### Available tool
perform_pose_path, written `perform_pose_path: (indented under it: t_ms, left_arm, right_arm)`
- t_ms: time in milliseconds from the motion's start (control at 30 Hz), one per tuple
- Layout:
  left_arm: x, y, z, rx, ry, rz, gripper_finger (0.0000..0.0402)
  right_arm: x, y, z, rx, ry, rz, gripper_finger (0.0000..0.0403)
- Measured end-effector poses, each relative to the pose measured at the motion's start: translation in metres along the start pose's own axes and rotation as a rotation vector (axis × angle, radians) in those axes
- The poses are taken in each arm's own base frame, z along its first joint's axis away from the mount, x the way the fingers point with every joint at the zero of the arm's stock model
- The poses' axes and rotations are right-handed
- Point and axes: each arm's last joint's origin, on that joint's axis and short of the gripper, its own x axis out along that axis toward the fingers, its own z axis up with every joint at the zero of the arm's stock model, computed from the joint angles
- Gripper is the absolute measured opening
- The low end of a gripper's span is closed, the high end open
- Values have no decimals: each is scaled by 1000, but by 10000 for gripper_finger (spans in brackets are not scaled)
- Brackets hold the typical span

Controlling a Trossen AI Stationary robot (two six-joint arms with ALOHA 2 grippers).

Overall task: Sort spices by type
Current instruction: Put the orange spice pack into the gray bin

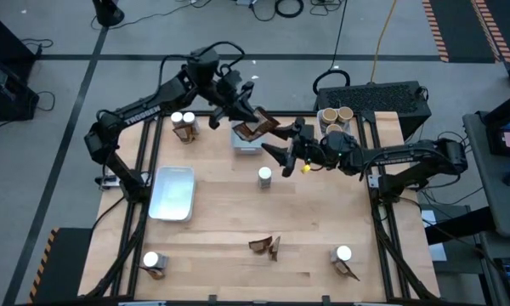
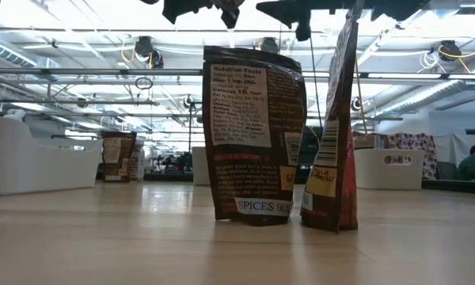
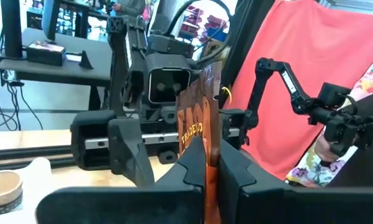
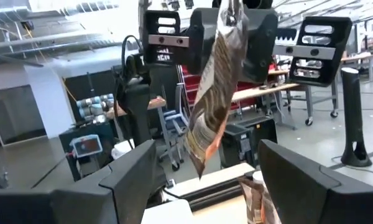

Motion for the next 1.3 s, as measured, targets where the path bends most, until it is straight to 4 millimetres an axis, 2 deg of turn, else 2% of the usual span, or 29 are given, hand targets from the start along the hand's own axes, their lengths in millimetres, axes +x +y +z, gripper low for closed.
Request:
perform_pose_path:
  t_ms: [300, 433, 600, 800, 867, 1100, 1300]
  left_arm:
    - [2, 1, 0, 2, -5, 53, 14]
    - [2, 2, 0, -1, -10, 100, 14]
    - [2, 2, 0, -1, -12, 111, 15]
    - [8, -1, 0, 0, -8, 99, 43]
    - [11, -2, 0, 2, -7, 100, 47]
    - [16, -4, -2, 54, 6, 105, 52]
    - [12, -2, -3, 52, 9, 113, 53]
  right_arm:
    - [0, 2, 9, 14, -94, 18, 262]
    - [-1, 2, 10, 29, -102, 17, 238]
    - [0, 0, 10, 40, -102, 9, 161]
    - [0, -4, 11, 37, -106, -3, 33]
    - [0, -5, 11, 36, -106, -6, 10]
    - [1, -7, 11, 54, -101, -3, 2]
    - [1, -8, 5, 62, -28, -20, 1]
